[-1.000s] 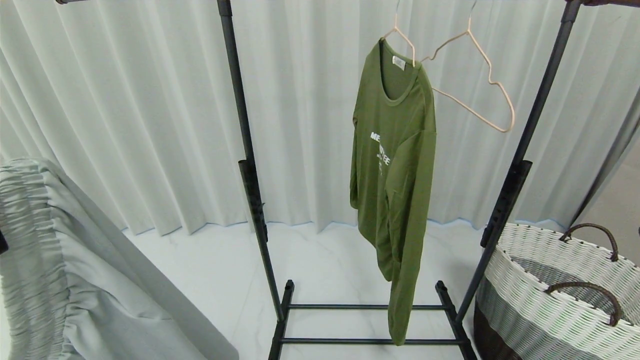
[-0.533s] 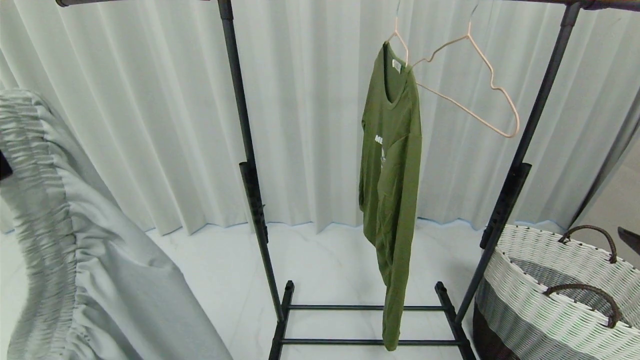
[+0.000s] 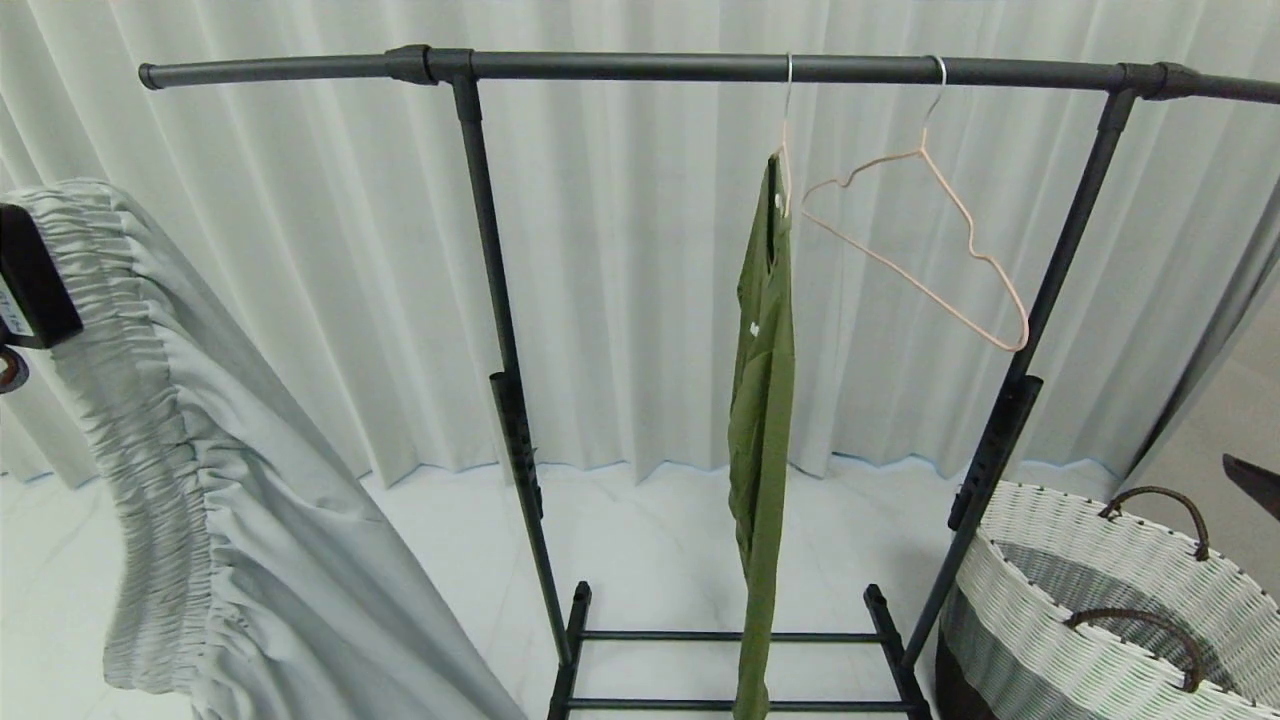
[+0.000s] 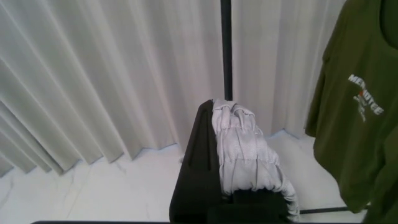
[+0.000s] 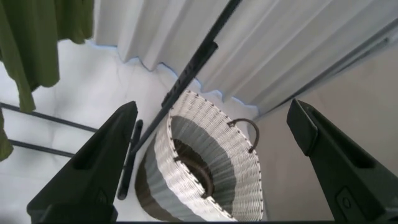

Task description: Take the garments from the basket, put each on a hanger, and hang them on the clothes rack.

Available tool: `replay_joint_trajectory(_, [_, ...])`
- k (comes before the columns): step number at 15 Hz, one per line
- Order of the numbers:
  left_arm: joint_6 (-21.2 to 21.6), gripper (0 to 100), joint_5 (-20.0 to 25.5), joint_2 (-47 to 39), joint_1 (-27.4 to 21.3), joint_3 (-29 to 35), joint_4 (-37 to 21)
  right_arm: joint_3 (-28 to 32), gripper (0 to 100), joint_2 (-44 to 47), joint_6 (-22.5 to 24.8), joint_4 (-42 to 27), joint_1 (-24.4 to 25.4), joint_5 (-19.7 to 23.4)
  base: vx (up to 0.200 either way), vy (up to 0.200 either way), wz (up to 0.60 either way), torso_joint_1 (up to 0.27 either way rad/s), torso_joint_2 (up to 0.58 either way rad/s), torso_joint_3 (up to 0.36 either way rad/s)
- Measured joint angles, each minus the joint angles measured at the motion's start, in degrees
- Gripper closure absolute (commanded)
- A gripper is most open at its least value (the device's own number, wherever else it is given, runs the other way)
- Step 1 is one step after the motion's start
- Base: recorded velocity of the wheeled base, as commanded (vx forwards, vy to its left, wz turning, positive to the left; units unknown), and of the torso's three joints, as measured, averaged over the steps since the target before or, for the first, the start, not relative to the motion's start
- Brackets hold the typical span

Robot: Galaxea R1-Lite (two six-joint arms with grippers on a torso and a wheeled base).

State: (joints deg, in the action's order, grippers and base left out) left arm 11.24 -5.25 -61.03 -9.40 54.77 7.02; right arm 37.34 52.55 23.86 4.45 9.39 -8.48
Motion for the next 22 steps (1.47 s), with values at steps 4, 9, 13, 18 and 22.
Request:
replay_joint_trajectory(4, [0.0, 100, -0.07, -0.16, 0.01, -0.41, -0.05, 0.17, 0, 0.76, -0.43, 0.2, 0.0, 2.66, 0.0, 0.0, 0.0, 0.206, -0.48, -0.282])
replay_joint_trajectory(9, [0.04, 100, 0.0, -0.22, 0.0, -0.48, 0.06, 0.39, 0, 2.43, -2.13, 0.37, -0.02, 4.24, 0.0, 0.0, 0.0, 0.186, -0.41, -0.227])
replay_joint_trajectory(13, [-0.13, 100, 0.2, -0.09, -0.02, -1.17, 0.09, 1.18, 0, 2.99, -3.12, 0.34, -0.21, 7.94, 0.0, 0.0, 0.0, 0.023, -0.05, -0.028])
replay_joint_trajectory(18, [-0.07, 100, 0.26, 0.28, -0.07, -2.57, 0.09, 2.82, 0, 3.17, -4.67, 0.2, -0.29, 10.59, 0.0, 0.0, 0.0, 0.0, 0.0, 0.0])
replay_joint_trajectory(22, [-0.02, 100, 0.28, 0.96, -0.2, -3.06, 0.09, 2.93, 0, 3.23, -4.56, 0.17, -0.22, 10.75, 0.0, -0.15, 0.0, 0.001, 0.0, -0.001])
